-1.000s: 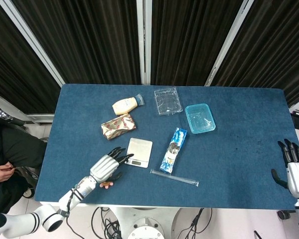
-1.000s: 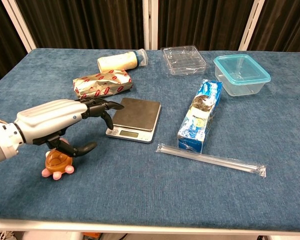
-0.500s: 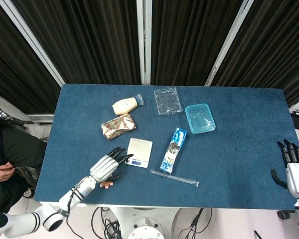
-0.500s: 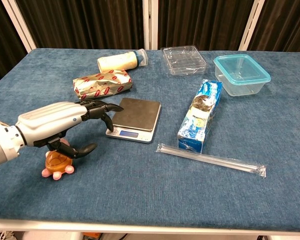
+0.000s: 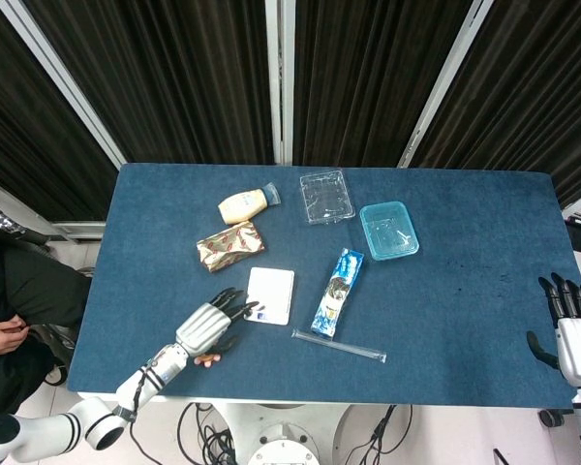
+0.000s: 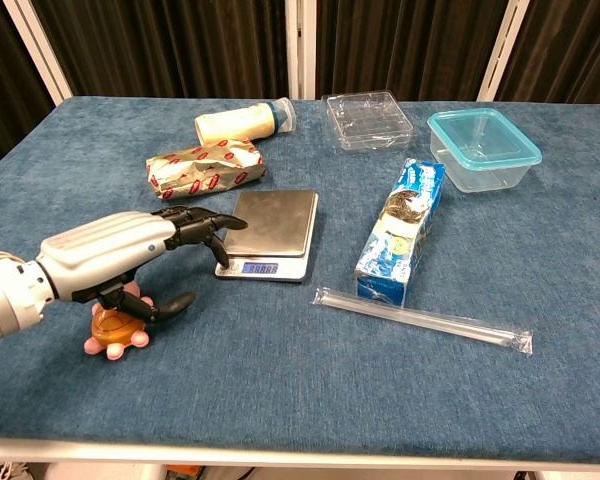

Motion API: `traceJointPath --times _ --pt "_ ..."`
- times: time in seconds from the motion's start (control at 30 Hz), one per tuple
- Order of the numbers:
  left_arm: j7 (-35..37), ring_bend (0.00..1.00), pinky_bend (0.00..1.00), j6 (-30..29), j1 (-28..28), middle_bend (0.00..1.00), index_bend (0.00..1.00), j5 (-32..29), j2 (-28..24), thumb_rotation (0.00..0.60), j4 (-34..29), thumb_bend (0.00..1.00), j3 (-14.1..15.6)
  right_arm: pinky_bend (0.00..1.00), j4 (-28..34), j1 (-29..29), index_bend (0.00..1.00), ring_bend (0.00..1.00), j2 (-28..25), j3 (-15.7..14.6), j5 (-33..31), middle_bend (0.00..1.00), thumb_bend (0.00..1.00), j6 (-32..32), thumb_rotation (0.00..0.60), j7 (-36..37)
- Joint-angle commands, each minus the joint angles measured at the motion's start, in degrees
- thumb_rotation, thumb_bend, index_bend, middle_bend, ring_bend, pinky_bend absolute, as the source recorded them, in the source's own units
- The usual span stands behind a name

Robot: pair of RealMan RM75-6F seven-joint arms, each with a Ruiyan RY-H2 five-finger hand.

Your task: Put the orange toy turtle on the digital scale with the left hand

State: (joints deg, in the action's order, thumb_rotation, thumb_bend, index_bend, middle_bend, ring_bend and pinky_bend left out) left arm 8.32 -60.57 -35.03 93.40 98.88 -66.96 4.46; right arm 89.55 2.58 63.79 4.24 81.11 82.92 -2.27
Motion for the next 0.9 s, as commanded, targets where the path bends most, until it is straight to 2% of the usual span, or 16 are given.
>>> traceJointPath --times 0.03,0.23,0.43,0.5,0.57,0.6,0.7,0.9 --pt "0.0 0.00 0.00 -0.2 0.0 0.26 0.02 0.1 -0.1 0.600 -0.1 0.47 0.0 0.00 0.0 0.0 0.00 0.00 0.0 0.0 0.0 0.00 0.26 0.0 0.600 0.1" --pt "-0.8 0.00 0.00 -1.9 -0.1 0.26 0.02 0.8 -0.8 0.600 -1.2 0.47 -0.7 0.00 -0.1 0.0 0.00 0.00 0.0 0.1 0.2 0.00 0.26 0.2 0.600 0.4" --pt "0.0 0.00 0.00 -5.8 -0.3 0.24 0.02 1.5 -3.9 0.600 -5.1 0.46 -2.6 0.00 0.0 -0.1 0.00 0.00 -0.2 0.1 0.3 0.00 0.25 0.5 0.600 0.8" --pt "0.1 0.00 0.00 -7.0 -0.1 0.22 0.02 1.5 -5.7 0.600 -7.2 0.42 -3.2 0.00 0.0 -0.1 0.00 0.00 -0.3 0.2 0.4 0.00 0.25 0.6 0.600 1.0" --pt "-0.7 0.00 0.00 -7.9 0.3 0.21 0.02 1.3 -7.7 0.600 -9.5 0.32 -3.5 0.00 -0.1 -0.1 0.00 0.00 -0.3 0.2 0.4 0.00 0.25 0.6 0.600 1.1" --pt "-1.3 0.00 0.00 -8.0 0.5 0.20 0.02 1.1 -8.7 0.600 -10.6 0.26 -3.5 0.00 -0.1 -0.1 0.00 0.00 -0.3 0.2 0.4 0.00 0.25 0.6 0.600 1.2" --pt "-2.6 0.00 0.00 -7.0 1.1 0.19 0.02 0.2 -12.2 0.600 -15.0 0.16 -2.6 0.00 -0.1 0.0 0.00 0.00 -0.3 0.3 0.4 0.00 0.25 0.5 0.600 1.4" --pt "-7.0 0.00 0.04 -2.8 1.9 0.17 0.02 -1.5 -18.9 0.594 -22.2 0.12 0.5 0.00 -0.3 0.3 0.00 0.00 -0.4 0.4 0.8 0.00 0.25 0.4 0.600 2.0"
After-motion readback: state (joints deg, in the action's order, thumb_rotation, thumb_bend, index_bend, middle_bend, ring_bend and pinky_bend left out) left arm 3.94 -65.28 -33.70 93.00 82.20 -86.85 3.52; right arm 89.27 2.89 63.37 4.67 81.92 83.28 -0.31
